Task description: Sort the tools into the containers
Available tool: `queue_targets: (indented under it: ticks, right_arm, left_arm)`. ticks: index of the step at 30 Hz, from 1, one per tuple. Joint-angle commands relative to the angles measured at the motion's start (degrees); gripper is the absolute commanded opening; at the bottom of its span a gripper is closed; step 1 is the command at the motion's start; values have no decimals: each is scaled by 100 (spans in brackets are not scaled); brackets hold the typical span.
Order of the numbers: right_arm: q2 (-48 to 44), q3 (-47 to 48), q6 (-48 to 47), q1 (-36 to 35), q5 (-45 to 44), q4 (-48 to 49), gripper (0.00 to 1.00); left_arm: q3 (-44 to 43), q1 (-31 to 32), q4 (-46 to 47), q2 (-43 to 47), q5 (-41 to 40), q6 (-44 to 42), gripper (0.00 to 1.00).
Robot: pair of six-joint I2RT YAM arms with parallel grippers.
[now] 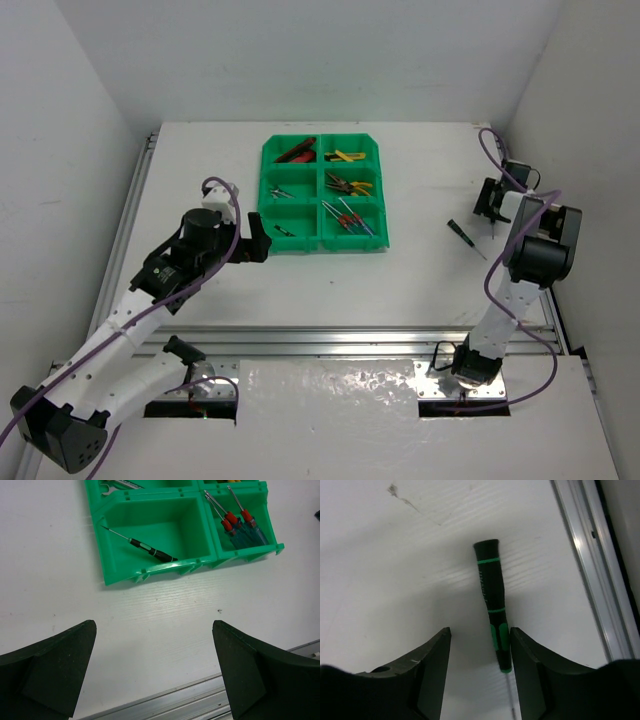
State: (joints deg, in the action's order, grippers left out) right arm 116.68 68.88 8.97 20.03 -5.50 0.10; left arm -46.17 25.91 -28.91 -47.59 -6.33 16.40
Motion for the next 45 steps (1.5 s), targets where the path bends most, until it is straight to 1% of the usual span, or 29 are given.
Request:
queue_targets:
  ticks: [1, 3, 5, 6, 7, 11, 13, 14, 15, 17, 18, 21, 22, 23, 24, 25, 27, 28, 31, 34, 35, 37, 38, 39, 40, 41, 43, 44, 45]
  right_arm:
    - [372, 160, -80, 1, 382, -343, 51]
    - [443, 178, -80, 1, 435, -405, 40]
    - [521, 257, -80, -17, 462, -528, 16]
    - [513, 266, -89, -26, 410, -563, 2]
    - [487, 231, -150, -52, 313, -520, 0]
    - [303, 178, -510, -367, 41, -563, 0]
    - [258, 397, -616, -508, -135, -817, 0]
    - [285, 598, -512, -544, 38, -1288, 0]
    - [285, 931, -328, -553, 223, -1458, 0]
    - [171, 978, -203, -605, 522, -1495, 0]
    - [-38, 891, -159, -675, 584, -1399, 0]
    - [-426, 251, 94, -764, 1032, -917, 0]
    - [-784, -300, 218, -773, 1138, -280, 0]
    - [-970, -566, 410, -773, 1339, 40, 0]
    - [-1155, -865, 499, -781, 1332, 452, 0]
    - [-1496, -1364, 579, -799, 1358, 1117, 0]
    - [-1797, -1780, 772, -834, 1454, 1649, 0]
    - [-2085, -2191, 825, -869, 1525, 2182, 0]
    - [-2648, -2825, 948, -1036, 1368, 2949, 0]
    - [-3036, -3143, 958, -1246, 1323, 3276, 0]
    - [-3246, -3144, 844, -1343, 1314, 3251, 0]
    - [-3388, -3048, 563, -1825, 1271, 3050, 0]
    - [-3459, -2995, 153, -1993, 1323, 2970, 0]
    - [-3459, -2908, -69, -2464, 1419, 2857, 0]
    - [-3433, -2698, -297, -2669, 1977, 2629, 0]
    - [-3320, -2357, -778, -3037, 2696, 2209, 1]
    - [-3083, -1899, -1622, -3495, 2887, 1689, 2]
    - [-2899, -1600, -1879, -3671, 3027, 1347, 2]
    - [-2453, -945, -2090, -3986, 3167, 648, 1]
  left_arm:
    - [-14, 46, 245, 22, 61, -85, 100]
    - [-15, 37, 236, 22, 61, -85, 100]
    - [-15, 37, 245, 13, 79, -93, 100]
    - [-15, 37, 245, 22, 96, -93, 100]
    - [-23, 28, 254, 31, 105, -102, 100]
    - [-15, 28, 280, 22, 202, -111, 100]
    - [-15, 19, 289, 22, 220, -120, 100]
    - [-6, 19, 298, 31, 228, -120, 100]
    - [-6, 19, 307, 40, 228, -120, 100]
    - [3, 11, 324, 57, 228, -120, 100]
    - [12, 10, 324, 83, 220, -120, 100]
    - [21, 2, 342, 110, 228, -129, 100]
    - [21, 2, 359, 101, 263, -129, 100]
    - [21, -7, 359, 92, 272, -129, 100]
    - [21, -7, 359, 66, 281, -129, 100]
    - [29, -7, 359, 49, 307, -129, 100]
    - [29, -16, 377, 31, 334, -146, 100]
    - [29, -16, 386, 22, 325, -146, 100]
    - [21, -42, 377, 22, 264, -138, 100]
    - [21, -51, 359, 13, 211, -129, 100]
    - [21, -60, 368, 13, 202, -137, 100]
    - [21, -69, 368, 22, 167, -137, 100]
    - [21, -112, 368, 13, 158, -137, 100]
    - [12, -130, 368, 13, 149, -137, 100]
    - [12, -156, 368, 13, 141, -137, 100]
    - [12, -200, 377, 31, 123, -137, 100]
    - [12, -235, 377, 66, 62, -129, 100]
    - [12, -253, 377, 92, 35, -120, 100]
    - [3, -253, 377, 145, -35, -120, 100]
